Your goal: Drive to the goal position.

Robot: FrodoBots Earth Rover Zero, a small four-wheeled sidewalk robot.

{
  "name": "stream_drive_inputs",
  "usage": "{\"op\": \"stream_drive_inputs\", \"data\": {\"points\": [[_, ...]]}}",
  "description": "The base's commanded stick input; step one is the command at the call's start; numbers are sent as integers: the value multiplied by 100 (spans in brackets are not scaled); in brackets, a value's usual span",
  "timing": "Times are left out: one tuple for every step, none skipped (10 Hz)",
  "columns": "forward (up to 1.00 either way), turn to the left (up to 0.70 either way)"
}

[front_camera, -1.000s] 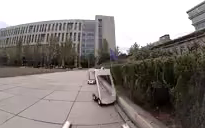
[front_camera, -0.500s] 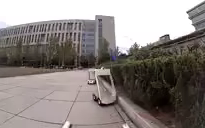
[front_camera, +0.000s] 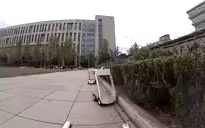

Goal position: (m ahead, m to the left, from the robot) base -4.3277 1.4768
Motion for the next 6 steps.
{"op": "stream_drive_inputs", "data": {"points": [[6,0],[6,0],[6,0],[6,0],[6,0],[6,0]]}}
